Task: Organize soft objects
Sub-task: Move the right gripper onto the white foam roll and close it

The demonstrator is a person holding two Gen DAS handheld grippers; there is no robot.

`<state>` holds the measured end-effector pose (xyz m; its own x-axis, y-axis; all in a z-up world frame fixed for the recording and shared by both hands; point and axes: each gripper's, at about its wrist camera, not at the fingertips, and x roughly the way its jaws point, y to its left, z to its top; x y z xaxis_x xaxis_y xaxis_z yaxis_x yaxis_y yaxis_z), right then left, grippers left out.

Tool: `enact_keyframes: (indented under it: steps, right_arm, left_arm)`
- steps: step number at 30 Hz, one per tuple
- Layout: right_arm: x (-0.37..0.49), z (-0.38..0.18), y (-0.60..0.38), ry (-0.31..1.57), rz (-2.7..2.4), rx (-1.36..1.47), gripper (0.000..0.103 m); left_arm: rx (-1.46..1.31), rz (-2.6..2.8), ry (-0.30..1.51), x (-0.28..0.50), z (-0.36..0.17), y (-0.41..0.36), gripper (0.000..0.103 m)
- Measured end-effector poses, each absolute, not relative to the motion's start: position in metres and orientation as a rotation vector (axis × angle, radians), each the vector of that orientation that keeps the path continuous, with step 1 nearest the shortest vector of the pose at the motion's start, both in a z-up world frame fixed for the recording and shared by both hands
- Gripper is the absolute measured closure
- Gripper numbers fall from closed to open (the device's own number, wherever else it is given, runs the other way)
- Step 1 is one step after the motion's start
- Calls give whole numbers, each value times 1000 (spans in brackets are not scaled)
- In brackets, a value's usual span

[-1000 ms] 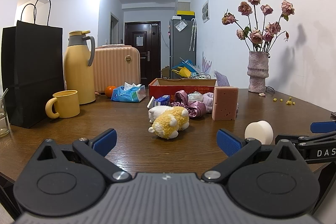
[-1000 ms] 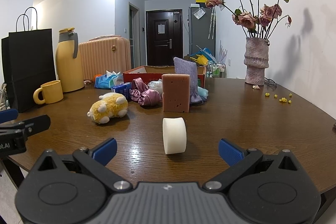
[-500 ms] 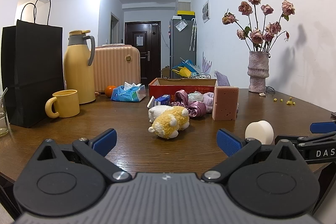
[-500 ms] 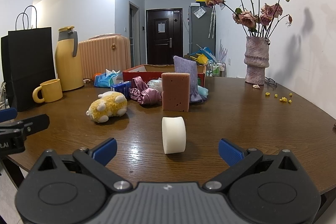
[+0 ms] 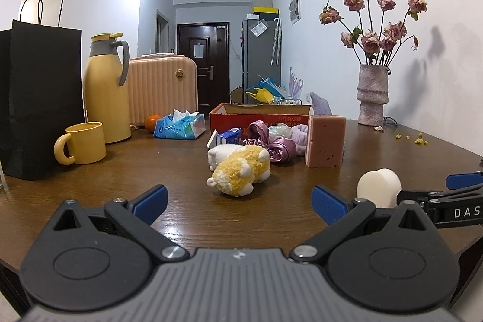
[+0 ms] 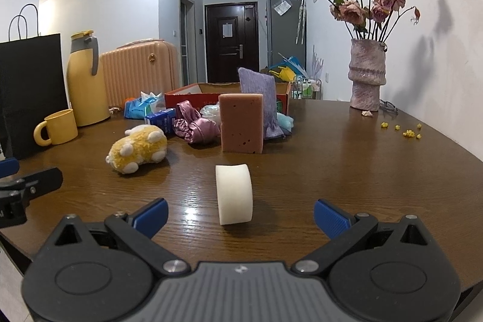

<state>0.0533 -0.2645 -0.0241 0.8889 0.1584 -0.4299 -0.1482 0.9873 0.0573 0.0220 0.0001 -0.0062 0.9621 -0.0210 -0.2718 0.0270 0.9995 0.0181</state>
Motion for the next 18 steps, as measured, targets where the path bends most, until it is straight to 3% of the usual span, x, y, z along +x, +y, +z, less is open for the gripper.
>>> enact_keyframes:
  steps: [8,14,18]
  right_arm:
    - [88,-33,-261,481,168,18,3]
    - [115,-40,-253,519,194,-6,19]
    - [129,-42,-250,549,224,-14,37]
  left_arm:
    - [17,-16,290,43,-13,0,0]
    - [18,-14,303,56,-18,1,0]
    - [18,-5,314,65,-19,3,0]
